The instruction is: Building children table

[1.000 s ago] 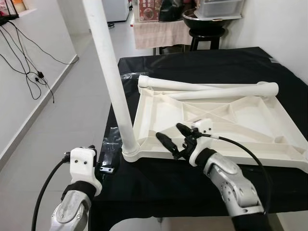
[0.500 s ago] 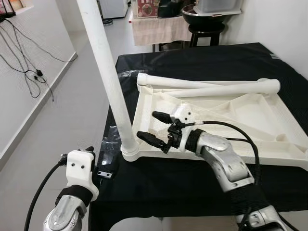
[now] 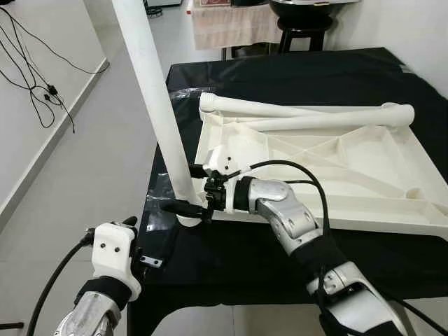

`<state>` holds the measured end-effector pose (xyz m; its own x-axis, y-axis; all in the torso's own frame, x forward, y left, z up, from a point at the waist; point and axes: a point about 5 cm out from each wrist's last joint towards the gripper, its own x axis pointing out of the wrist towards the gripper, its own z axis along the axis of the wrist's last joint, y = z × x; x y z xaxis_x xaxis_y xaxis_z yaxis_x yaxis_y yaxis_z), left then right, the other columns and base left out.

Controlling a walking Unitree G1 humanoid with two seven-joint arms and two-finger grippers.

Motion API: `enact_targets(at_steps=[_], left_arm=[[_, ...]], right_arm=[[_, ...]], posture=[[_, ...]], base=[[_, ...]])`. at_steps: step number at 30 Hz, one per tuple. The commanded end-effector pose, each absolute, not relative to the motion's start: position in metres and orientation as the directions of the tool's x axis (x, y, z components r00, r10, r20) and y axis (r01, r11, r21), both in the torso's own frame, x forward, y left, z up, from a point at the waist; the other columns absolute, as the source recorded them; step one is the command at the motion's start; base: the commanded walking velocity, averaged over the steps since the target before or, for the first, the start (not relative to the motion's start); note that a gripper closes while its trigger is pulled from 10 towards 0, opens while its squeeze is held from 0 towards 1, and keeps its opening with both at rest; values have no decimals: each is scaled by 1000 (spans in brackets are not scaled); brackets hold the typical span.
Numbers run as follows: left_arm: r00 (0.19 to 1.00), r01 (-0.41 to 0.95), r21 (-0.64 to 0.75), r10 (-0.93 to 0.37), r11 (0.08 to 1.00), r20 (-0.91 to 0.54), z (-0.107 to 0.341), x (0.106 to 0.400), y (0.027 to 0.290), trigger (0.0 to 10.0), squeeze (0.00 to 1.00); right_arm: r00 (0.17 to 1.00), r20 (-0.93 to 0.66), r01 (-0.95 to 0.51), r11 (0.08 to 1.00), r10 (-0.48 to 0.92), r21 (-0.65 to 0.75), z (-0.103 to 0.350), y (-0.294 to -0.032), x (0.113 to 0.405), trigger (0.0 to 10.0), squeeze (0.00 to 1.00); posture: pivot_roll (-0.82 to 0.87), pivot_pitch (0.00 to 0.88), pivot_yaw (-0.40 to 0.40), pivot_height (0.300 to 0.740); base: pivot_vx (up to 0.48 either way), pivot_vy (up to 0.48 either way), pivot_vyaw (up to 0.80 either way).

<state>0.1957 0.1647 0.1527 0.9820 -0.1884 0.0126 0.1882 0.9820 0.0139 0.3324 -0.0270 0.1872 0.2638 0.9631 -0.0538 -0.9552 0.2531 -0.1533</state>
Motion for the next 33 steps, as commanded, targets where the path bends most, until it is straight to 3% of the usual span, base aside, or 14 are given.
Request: enact_targets(at_steps=[1,7,8,9,10,11,19,27,28,29,32,33], left_arm=[[981,196,19,-196,980,3,153,195,166,10000,0],[979,203,22,-204,979,6,154,196,165,10000,0],[979,201,21,-201,979,9,155,196,165,10000,0],[980,200,21,-200,980,11,155,196,165,10000,0],[980,200,21,-200,980,11,155,196,165,10000,0],[980,199,21,-199,980,16,156,197,165,10000,0],[979,202,21,-203,979,35,161,200,164,10000,0],[948,317,-43,-317,947,9,157,197,154,10000,0],[932,362,-67,-363,930,3,156,194,149,10000,0],[909,415,-96,-417,905,-6,155,190,143,10000,0],[892,448,-116,-452,886,-12,154,187,140,10000,0],[876,475,-139,-482,869,-19,152,185,137,10000,0]], right_arm=[[218,-70,-966,204,974,-161,185,-17,330,10000,0],[236,-73,-961,222,969,-166,183,-14,334,10000,0],[247,-76,-959,233,966,-160,182,-15,336,9059,0],[251,-79,-959,237,965,-156,180,-17,338,2784,0],[251,-79,-959,237,965,-156,180,-17,338,2784,0],[252,-82,-959,237,964,-155,179,-19,339,0,0],[269,-96,-953,251,958,-171,178,-28,344,0,0],[387,-150,-918,365,910,-158,175,-65,334,0,0],[605,-180,-796,587,775,-148,169,-81,331,0,0],[857,-145,-515,832,494,-207,166,-109,319,0,0],[915,-124,-404,875,385,-267,164,-124,299,0,0],[916,-178,-395,887,359,-241,153,-129,275,0,0]], posture=[[30,156,38,740],[32,140,38,740],[35,135,34,740],[33,132,33,740],[33,132,33,740],[31,130,30,740],[23,126,26,740],[-10,137,30,740],[-11,140,23,740],[-14,151,26,740],[-22,154,29,740],[-41,163,51,740]], base=[[0,0,0],[0,0,0],[0,0,0],[0,0,0],[0,0,0],[0,0,0],[0,0,0],[0,0,0],[0,0,0],[0,0,0],[0,0,0],[0,0,0]])
